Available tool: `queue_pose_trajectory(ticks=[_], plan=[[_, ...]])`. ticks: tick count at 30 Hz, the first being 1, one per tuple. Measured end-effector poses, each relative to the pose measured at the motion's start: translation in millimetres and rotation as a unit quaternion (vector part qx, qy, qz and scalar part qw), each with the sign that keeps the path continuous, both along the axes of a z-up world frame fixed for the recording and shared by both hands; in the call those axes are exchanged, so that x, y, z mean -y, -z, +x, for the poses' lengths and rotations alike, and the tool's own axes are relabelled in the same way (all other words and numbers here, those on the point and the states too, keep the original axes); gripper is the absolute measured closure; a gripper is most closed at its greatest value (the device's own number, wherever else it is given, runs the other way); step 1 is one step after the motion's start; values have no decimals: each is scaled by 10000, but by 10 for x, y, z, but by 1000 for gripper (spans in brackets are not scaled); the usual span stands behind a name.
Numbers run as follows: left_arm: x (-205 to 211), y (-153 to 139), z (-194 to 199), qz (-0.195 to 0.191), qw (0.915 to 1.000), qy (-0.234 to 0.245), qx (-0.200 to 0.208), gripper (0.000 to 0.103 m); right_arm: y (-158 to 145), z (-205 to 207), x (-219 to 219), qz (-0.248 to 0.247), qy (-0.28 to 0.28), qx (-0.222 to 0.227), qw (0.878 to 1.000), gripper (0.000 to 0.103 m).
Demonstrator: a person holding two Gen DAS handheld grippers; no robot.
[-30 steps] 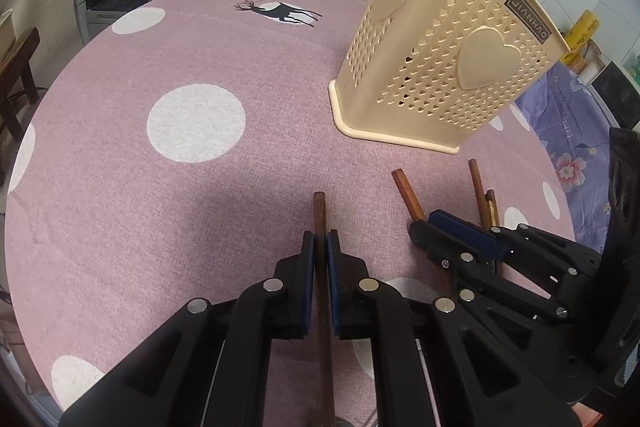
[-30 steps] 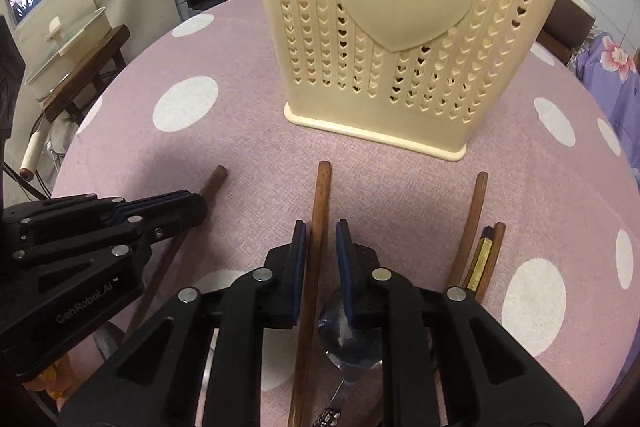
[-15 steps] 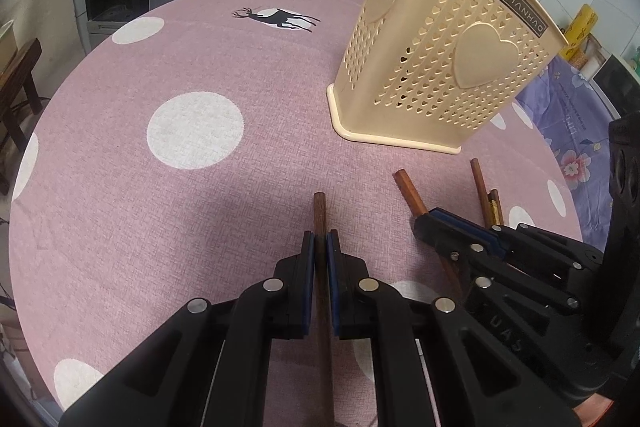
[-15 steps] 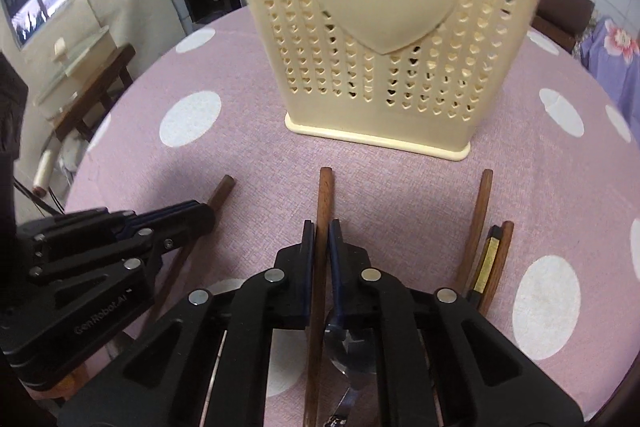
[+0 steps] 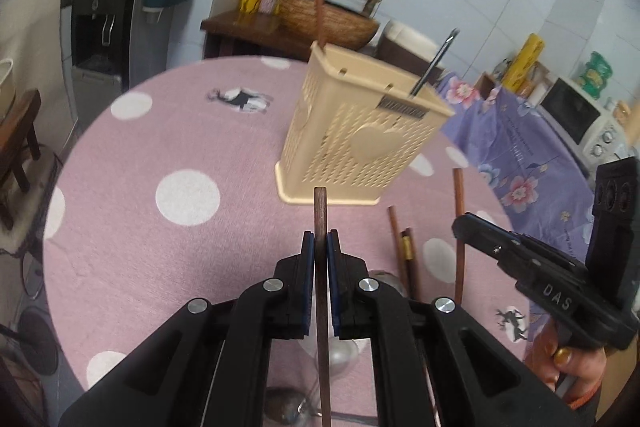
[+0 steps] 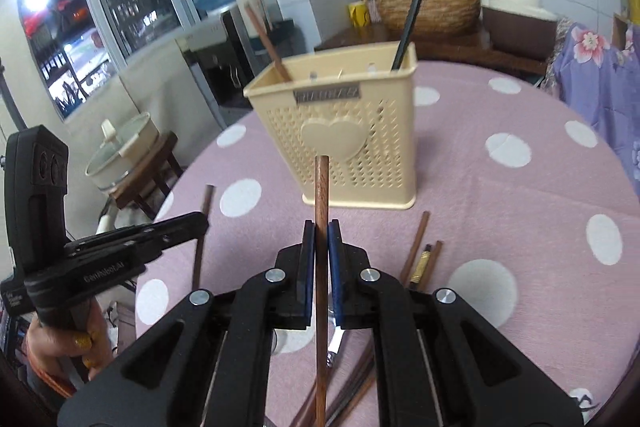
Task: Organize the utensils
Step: 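Carry both chopsticks upright over the holder and lower them in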
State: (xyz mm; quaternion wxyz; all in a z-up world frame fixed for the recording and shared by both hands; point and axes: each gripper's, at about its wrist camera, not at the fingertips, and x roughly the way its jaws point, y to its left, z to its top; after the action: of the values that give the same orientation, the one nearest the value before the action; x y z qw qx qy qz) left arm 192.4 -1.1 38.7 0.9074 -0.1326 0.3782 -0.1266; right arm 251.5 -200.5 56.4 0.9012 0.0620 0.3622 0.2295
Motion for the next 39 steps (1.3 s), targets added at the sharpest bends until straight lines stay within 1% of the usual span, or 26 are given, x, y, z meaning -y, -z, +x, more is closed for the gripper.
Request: queue_pose_trajectory(ticks=[4, 7, 9, 13, 17, 23, 29, 35, 39], plan=[[-69, -301, -225, -139, 9991, 175, 364, 95, -290, -263, 373, 146, 157, 282, 9994, 95], [-110, -452, -337, -98, 9980, 258, 574, 95, -442, -442, 630, 199, 288, 439, 9984, 95], [-137, -521, -374, -131, 9973, 307, 649, 95, -532, -539, 784, 171, 399, 541, 9976, 95], [-134, -600, -386, -182, 9965, 373, 720, 95, -612, -612, 923, 87, 517, 660, 9964, 95], [-105, -637, -358, -109, 9962, 347, 792, 95, -650, -649, 948, 37, 566, 706, 9959, 95], [-107, -688, -353, -141, 9957, 386, 831, 95, -642, -645, 950, 9, 583, 717, 9957, 95], [-108, -777, -340, -95, 9948, 366, 945, 95, -715, -638, 908, -53, 587, 824, 9949, 95], [-93, -924, -247, -14, 9936, 375, 1068, 95, -887, -543, 798, -89, 472, 914, 9947, 95], [-118, -1169, -49, -75, 9929, 371, 1128, 95, -1178, -378, 673, -68, 391, 1070, 9935, 95]])
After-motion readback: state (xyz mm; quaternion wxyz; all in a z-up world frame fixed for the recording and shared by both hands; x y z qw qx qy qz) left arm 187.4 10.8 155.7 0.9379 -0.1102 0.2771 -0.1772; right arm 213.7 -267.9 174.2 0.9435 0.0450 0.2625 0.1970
